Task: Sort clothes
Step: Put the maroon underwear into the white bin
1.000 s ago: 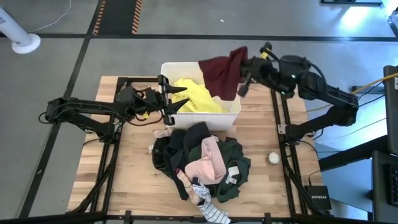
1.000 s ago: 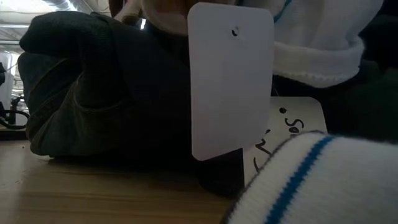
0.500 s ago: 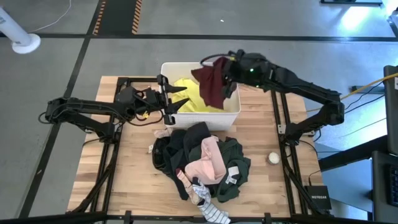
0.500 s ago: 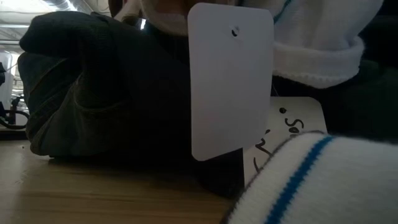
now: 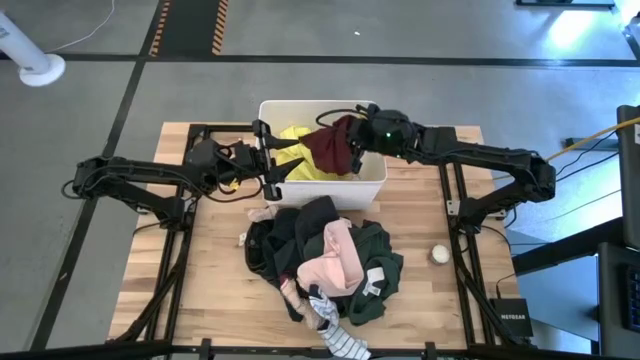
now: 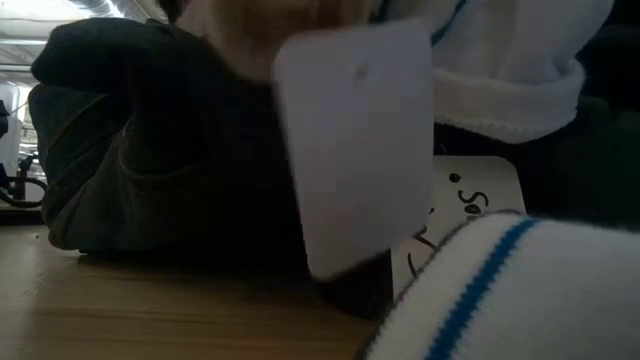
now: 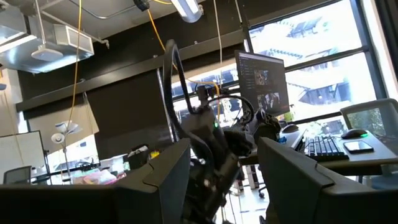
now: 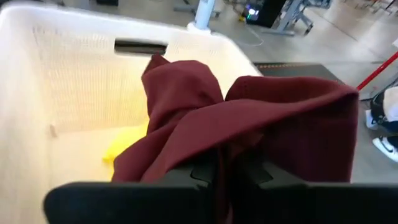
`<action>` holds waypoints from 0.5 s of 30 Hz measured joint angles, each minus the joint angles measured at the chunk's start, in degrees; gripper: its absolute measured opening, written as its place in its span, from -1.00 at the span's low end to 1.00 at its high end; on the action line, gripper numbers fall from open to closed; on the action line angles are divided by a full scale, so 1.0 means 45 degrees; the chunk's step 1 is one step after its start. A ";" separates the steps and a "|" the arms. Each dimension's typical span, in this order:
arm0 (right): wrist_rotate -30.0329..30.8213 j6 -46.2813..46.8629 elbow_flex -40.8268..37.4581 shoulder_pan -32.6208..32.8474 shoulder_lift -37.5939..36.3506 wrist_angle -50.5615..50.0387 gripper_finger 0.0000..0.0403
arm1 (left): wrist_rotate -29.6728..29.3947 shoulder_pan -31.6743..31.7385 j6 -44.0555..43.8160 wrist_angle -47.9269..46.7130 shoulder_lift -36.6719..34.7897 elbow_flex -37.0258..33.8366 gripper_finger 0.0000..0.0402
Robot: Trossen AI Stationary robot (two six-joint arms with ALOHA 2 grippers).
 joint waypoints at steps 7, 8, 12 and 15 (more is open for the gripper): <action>0.0693 0.0448 -0.0224 0.0000 0.0000 -0.0164 -0.63 | 0.0000 0.0005 0.0000 0.0004 0.0000 0.0000 -0.09; 0.0671 0.0584 -0.0188 0.0000 0.0000 -0.0184 -0.58 | 0.0000 0.0005 0.0000 0.0004 0.0000 0.0000 -0.09; 0.0287 0.0656 0.0084 0.0006 0.0000 -0.0353 -0.32 | -0.0002 0.0005 0.0000 0.0004 0.0010 0.0000 -0.09; 0.0119 0.0618 0.0632 0.0015 0.0000 -0.0976 -0.13 | 0.0000 0.0001 0.0000 0.0004 0.0010 0.0000 -0.09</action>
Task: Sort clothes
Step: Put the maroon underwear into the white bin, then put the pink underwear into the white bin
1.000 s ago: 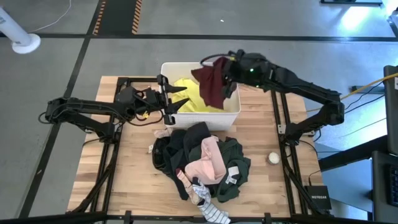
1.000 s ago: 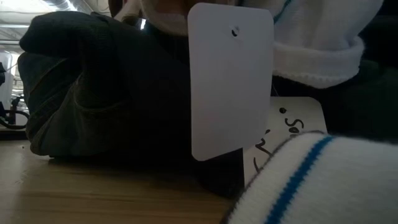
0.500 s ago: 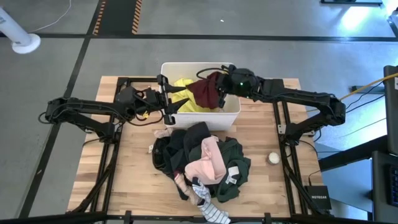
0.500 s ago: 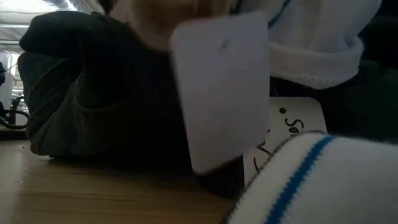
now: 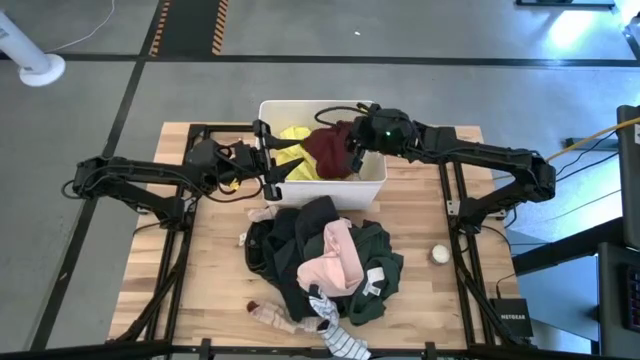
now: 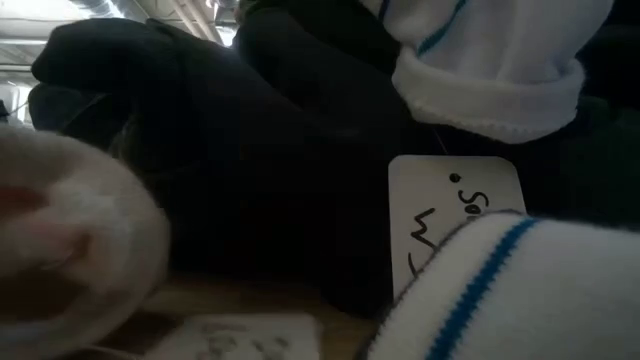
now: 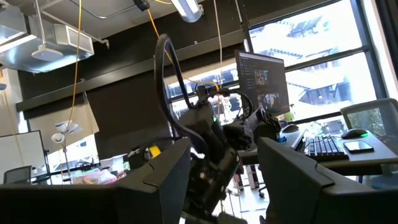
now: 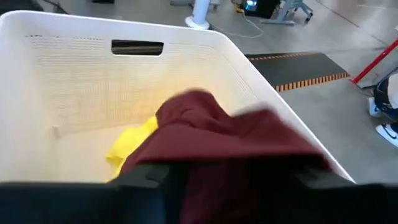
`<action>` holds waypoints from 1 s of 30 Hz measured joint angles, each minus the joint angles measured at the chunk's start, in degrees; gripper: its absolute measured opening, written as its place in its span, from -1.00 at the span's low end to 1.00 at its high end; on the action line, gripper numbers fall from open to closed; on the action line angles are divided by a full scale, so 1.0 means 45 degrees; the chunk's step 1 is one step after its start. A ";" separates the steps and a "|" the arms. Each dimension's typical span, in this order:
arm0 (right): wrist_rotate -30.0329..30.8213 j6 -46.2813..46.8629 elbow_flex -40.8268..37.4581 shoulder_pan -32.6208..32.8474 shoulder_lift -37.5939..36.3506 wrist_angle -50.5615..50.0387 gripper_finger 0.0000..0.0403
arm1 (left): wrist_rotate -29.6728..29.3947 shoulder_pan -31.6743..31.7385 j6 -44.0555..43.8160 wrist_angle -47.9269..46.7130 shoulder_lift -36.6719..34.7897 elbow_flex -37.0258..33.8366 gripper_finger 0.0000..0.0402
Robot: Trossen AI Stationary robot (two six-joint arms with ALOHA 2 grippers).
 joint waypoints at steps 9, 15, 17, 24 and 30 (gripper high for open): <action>-0.0244 -0.0046 0.3102 0.0175 -0.0005 -0.4779 0.14 | -0.0001 0.0001 0.0000 -0.0005 0.0000 0.0000 -0.09; -0.0099 0.0011 0.4517 0.0702 -0.0020 -0.7635 0.13 | -0.0005 -0.0001 -0.0010 -0.0010 0.0000 0.0000 -0.09; -0.0130 0.0018 0.4627 0.0851 -0.0024 -0.8477 0.13 | -0.0005 -0.0001 -0.0029 -0.0013 0.0000 0.0000 -0.09; -0.1787 0.0557 0.4672 0.1706 -0.0015 -0.9995 0.13 | 0.0000 -0.0001 -0.0044 -0.0044 0.0000 0.0000 -0.09; -0.3231 0.1613 0.4672 0.3652 -0.0010 -0.9826 0.13 | -0.0003 -0.0001 0.0015 -0.0044 0.0000 0.0000 -0.09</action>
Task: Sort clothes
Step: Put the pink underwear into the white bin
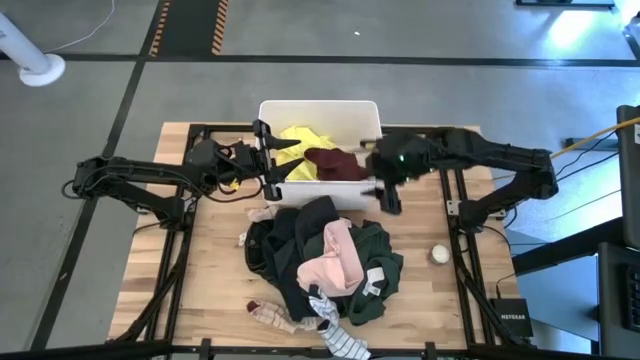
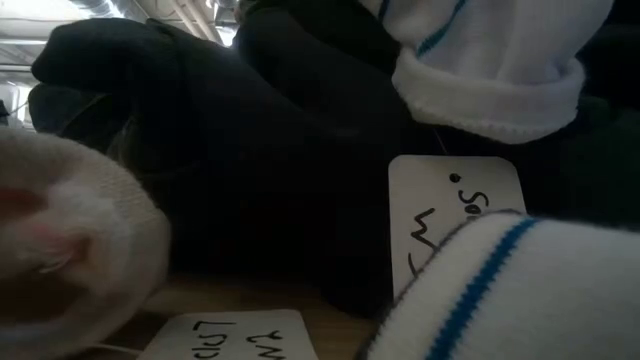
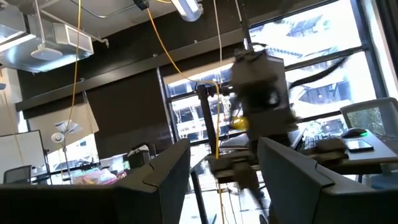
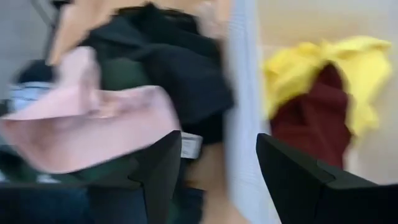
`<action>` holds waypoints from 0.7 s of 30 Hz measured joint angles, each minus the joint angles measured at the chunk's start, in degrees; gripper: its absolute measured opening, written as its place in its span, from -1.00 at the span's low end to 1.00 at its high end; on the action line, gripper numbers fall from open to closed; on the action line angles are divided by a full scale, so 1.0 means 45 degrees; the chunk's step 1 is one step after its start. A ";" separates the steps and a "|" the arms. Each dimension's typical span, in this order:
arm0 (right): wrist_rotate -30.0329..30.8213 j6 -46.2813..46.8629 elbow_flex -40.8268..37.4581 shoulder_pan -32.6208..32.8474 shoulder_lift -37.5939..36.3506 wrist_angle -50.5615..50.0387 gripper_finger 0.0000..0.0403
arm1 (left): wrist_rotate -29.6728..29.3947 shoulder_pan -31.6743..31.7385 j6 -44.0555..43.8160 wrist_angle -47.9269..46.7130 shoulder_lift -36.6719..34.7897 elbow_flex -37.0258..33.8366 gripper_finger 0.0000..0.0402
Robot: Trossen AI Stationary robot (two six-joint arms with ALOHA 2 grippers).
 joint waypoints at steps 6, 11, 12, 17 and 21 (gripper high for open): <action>0.0285 0.0624 0.0000 0.2235 0.0275 0.0753 0.13 | -0.0002 0.0002 0.0013 -0.0005 0.0000 0.0000 -0.09; 0.1322 -0.0274 0.0000 0.3867 0.0933 0.0781 0.13 | -0.0002 0.0000 -0.0031 -0.0010 0.0000 0.0000 -0.09; 0.1567 -0.0420 0.0000 0.4141 0.1128 0.0782 0.13 | -0.0002 0.0000 -0.0034 -0.0005 0.0000 0.0000 -0.09; 0.2563 -0.1516 0.0000 0.5254 0.2227 0.0836 0.13 | -0.0002 0.0000 -0.0053 -0.0002 0.0000 0.0000 -0.09; 0.3033 -0.2493 0.0000 0.5883 0.3247 0.0824 0.13 | -0.0002 0.0004 -0.0053 0.0010 0.0000 0.0000 -0.09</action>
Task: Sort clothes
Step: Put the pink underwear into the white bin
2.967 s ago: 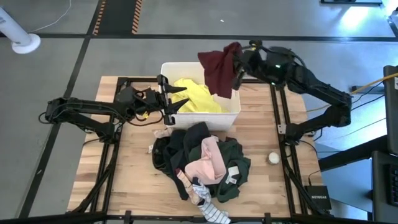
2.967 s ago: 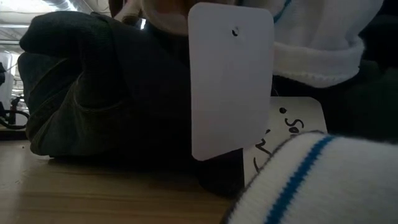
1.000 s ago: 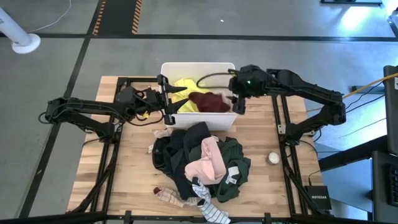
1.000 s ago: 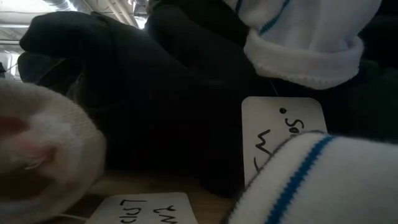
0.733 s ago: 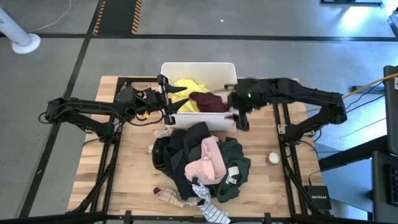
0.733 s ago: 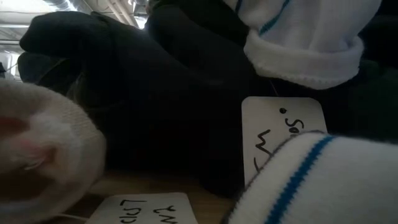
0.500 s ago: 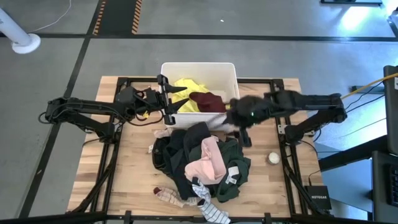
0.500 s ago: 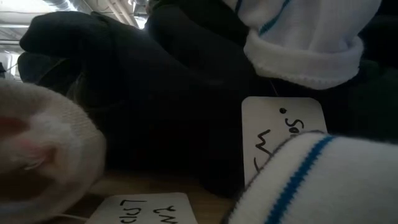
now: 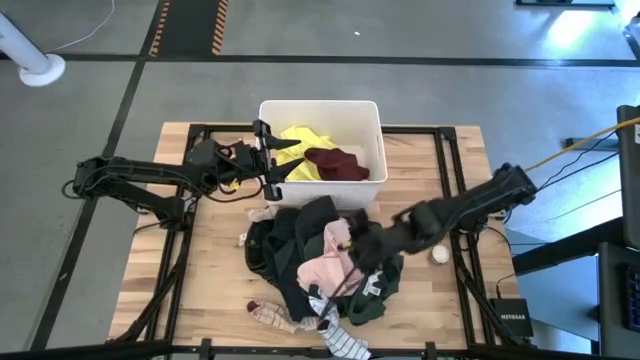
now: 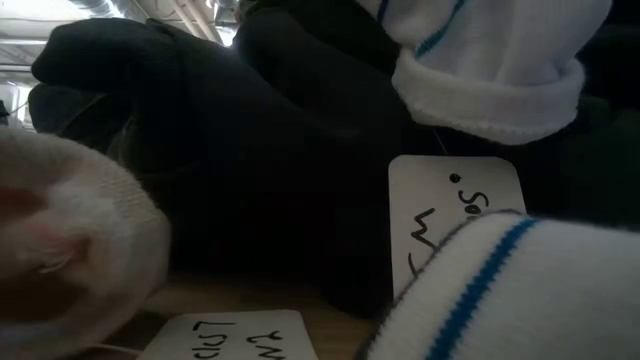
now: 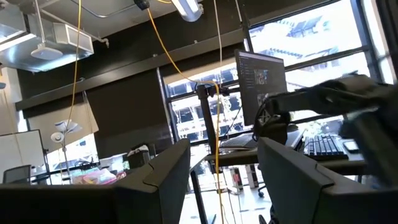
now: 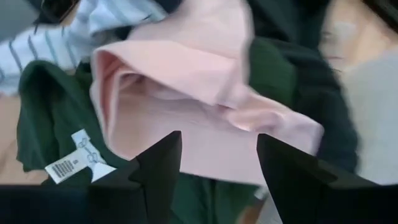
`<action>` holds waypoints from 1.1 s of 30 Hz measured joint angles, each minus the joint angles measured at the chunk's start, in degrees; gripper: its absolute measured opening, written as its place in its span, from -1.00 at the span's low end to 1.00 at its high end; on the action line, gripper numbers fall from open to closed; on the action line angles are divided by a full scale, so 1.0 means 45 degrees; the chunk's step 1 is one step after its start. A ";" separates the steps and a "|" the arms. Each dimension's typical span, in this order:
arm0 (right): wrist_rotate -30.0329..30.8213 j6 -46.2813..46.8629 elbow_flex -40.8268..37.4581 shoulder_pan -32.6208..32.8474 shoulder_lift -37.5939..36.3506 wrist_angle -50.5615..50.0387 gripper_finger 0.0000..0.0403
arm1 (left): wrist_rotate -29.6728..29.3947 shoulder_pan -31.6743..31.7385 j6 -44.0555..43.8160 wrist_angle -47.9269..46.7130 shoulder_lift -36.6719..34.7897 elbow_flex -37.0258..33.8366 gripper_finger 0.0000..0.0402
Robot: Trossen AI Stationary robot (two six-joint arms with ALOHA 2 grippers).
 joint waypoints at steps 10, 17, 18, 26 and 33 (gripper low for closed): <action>-0.0018 -0.1165 -0.0010 0.0656 0.1197 0.1106 0.13 | 0.0000 0.0001 -0.0005 0.0024 0.0000 0.0000 -0.09; -0.0001 -0.1878 -0.0010 0.0708 0.1197 0.2054 0.13 | 0.0000 -0.0004 0.0020 0.0029 0.0000 0.0000 -0.09; -0.0004 -0.2029 -0.0010 0.0708 0.1225 0.2064 0.13 | 0.0000 -0.0004 0.0022 0.0029 0.0000 0.0000 -0.09; 0.0534 -0.3333 -0.0010 0.0609 0.1927 0.2391 0.13 | 0.0000 -0.0004 0.0000 0.0029 0.0000 0.0000 -0.09; 0.0915 -0.3019 -0.0010 0.0087 0.2401 0.2179 0.02 | 0.0000 -0.0004 -0.0005 0.0025 0.0000 0.0000 -0.09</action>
